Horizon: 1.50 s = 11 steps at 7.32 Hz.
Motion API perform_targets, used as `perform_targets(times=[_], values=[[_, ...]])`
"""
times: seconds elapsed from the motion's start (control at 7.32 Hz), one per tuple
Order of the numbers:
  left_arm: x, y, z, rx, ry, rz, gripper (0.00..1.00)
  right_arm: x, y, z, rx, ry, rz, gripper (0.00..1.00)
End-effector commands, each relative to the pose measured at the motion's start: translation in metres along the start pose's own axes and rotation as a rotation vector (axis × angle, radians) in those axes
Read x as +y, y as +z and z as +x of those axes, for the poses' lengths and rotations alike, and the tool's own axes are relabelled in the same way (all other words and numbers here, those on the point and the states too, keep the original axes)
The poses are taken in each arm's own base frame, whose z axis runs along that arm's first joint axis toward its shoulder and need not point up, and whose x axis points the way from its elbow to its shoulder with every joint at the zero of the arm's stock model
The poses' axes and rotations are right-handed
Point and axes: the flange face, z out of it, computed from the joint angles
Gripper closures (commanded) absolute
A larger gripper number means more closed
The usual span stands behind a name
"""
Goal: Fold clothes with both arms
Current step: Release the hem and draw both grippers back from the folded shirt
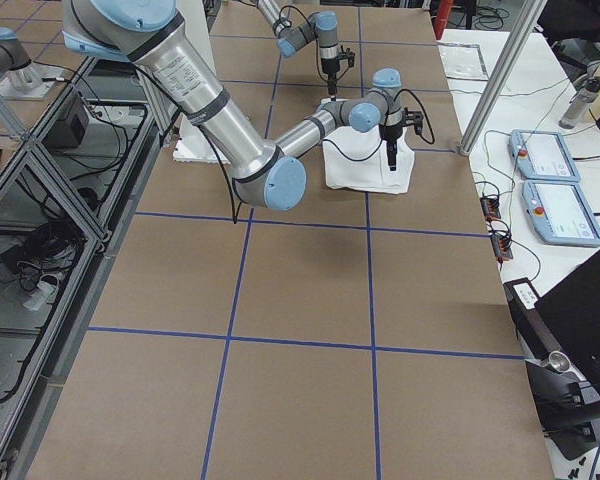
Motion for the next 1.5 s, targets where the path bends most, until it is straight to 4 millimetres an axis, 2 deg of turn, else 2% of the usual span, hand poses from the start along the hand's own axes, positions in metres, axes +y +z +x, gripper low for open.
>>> perform_targets(times=[0.0,0.14,0.27,0.41,0.55,0.96,1.09,1.37], values=[[0.019,0.011,0.003,-0.003,0.014,-0.03,0.26,0.003,-0.001,0.0,-0.002,-0.001,0.001,0.0],[0.019,0.011,0.004,-0.001,0.015,-0.032,0.35,0.005,0.0,0.002,-0.003,-0.003,-0.001,0.0],[0.02,0.011,0.006,0.002,0.016,-0.035,0.54,0.007,-0.001,0.004,-0.004,-0.003,0.0,0.0],[0.021,0.009,0.008,0.008,0.019,-0.036,0.86,0.007,-0.001,0.004,-0.006,-0.005,0.0,0.0],[0.021,0.007,0.008,0.01,0.02,-0.035,1.0,0.007,0.0,0.006,-0.006,-0.003,0.0,0.0],[0.018,0.001,0.005,0.01,0.026,-0.027,1.0,0.012,-0.002,0.01,-0.012,-0.006,0.001,0.0],[0.025,-0.006,-0.016,-0.008,0.048,-0.032,1.0,0.013,-0.001,0.01,-0.011,-0.008,-0.001,0.0],[-0.032,-0.031,-0.072,-0.109,0.149,0.032,1.0,0.013,-0.003,0.009,-0.013,-0.008,0.001,0.0]])
